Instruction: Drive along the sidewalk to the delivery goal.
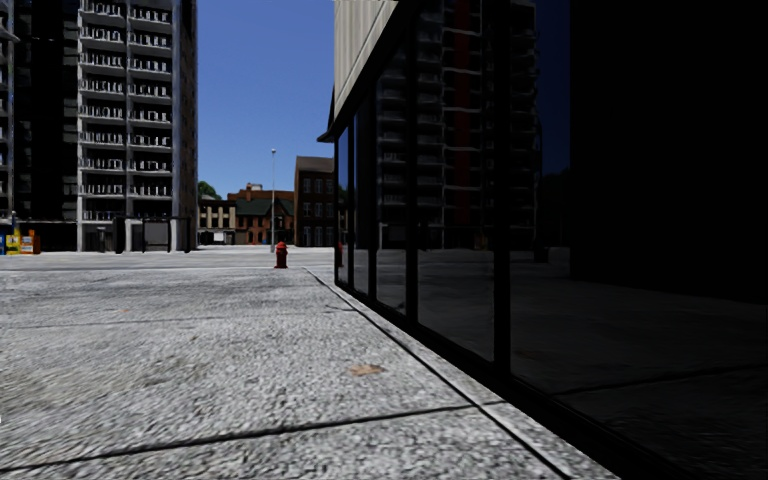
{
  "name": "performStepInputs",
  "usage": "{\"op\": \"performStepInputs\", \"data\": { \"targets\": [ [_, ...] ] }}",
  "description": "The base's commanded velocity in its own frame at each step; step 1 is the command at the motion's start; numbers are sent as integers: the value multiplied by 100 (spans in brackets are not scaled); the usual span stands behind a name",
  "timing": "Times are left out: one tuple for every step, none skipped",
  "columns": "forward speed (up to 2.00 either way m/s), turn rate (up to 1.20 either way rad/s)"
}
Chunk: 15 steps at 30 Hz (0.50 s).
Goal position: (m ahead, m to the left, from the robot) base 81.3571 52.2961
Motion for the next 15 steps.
{"op": "performStepInputs", "data": {
  "targets": [
    [200, 67],
    [200, 67],
    [200, 67],
    [200, 67],
    [200, 67],
    [200, 67],
    [200, 67],
    [200, 67],
    [200, 67],
    [200, 67],
    [200, 67],
    [200, 67],
    [200, 67],
    [200, 67],
    [200, 67]
  ]
}}
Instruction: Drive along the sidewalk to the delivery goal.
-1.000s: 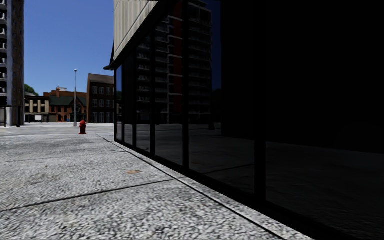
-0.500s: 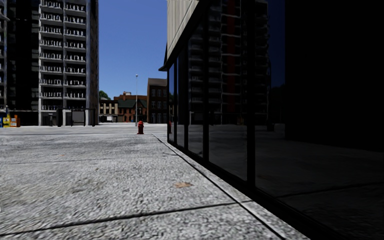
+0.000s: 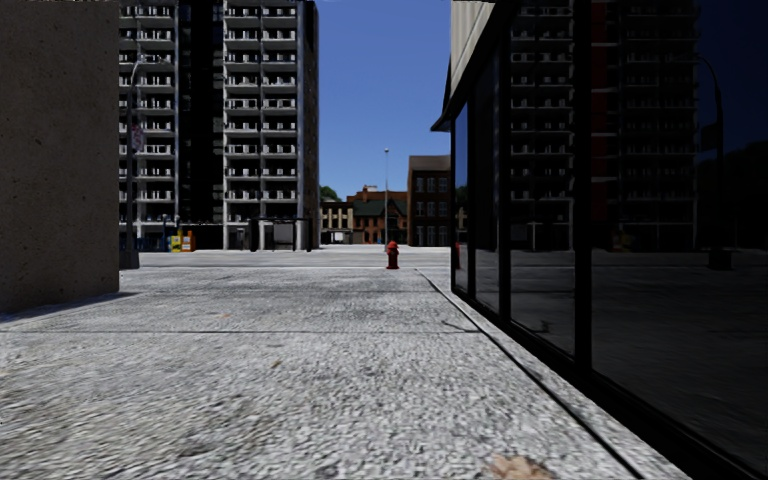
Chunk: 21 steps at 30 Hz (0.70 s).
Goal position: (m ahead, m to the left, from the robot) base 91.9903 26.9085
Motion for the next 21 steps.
{"op": "performStepInputs", "data": {
  "targets": [
    [200, 67],
    [200, 67],
    [200, 67],
    [200, 67],
    [200, 67],
    [200, 67],
    [200, 67],
    [200, 67],
    [200, 67],
    [200, 64],
    [200, 61],
    [200, 60],
    [200, 54],
    [200, 42],
    [200, 42],
    [200, 0],
    [200, 0],
    [200, 0],
    [200, 0],
    [200, 0],
    [200, 0]
  ]
}}
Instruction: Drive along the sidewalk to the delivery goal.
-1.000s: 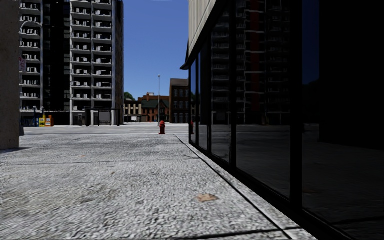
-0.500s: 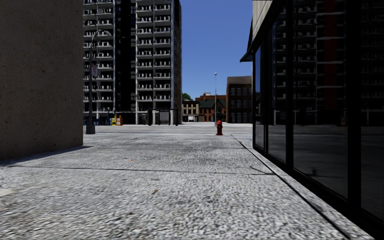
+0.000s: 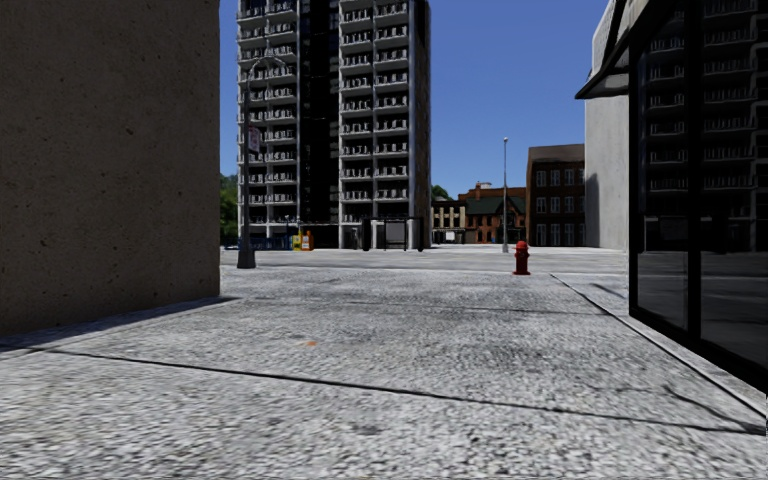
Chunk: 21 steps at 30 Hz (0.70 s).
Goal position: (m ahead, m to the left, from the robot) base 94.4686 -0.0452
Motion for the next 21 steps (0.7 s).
{"op": "performStepInputs", "data": {
  "targets": [
    [200, 0],
    [200, 0],
    [200, 0],
    [200, 0],
    [200, 0],
    [200, 0],
    [200, 0],
    [200, 0],
    [200, 0],
    [200, 0],
    [200, 0],
    [200, 0],
    [200, 0],
    [200, 0],
    [200, 0],
    [200, 0],
    [200, 0],
    [200, 0],
    [200, 0],
    [200, 0],
    [200, 0]
  ]
}}
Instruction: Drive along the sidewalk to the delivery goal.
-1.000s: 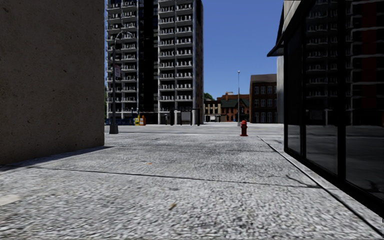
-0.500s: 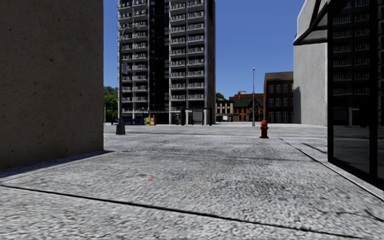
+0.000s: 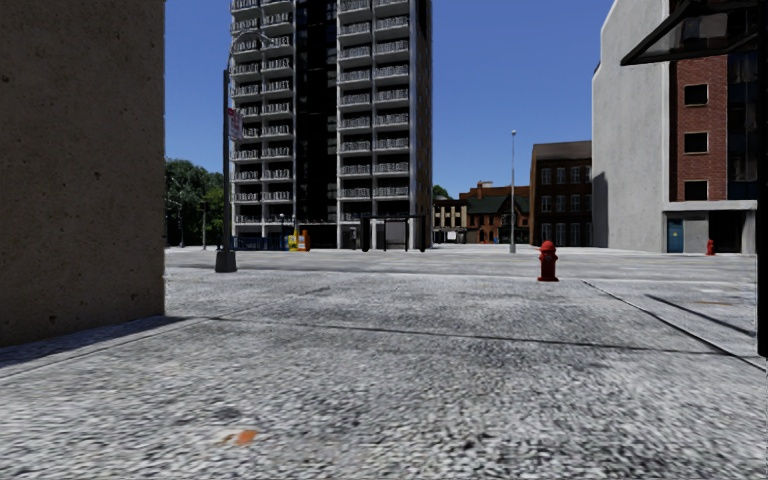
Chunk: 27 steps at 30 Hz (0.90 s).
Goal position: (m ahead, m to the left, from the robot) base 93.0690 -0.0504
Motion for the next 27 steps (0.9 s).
{"op": "performStepInputs", "data": {
  "targets": [
    [200, 0],
    [200, 0],
    [200, 0],
    [200, 0],
    [200, 0],
    [200, 0],
    [200, 0],
    [200, 0],
    [200, 0],
    [200, 0],
    [200, 0],
    [200, 0],
    [200, 0],
    [200, 0],
    [200, 3],
    [200, 7],
    [200, 7],
    [200, 8],
    [200, 9],
    [200, 11],
    [200, 17],
    [200, 19],
    [200, 22],
    [200, 26],
    [200, 28],
    [200, 28],
    [200, 29]
  ]
}}
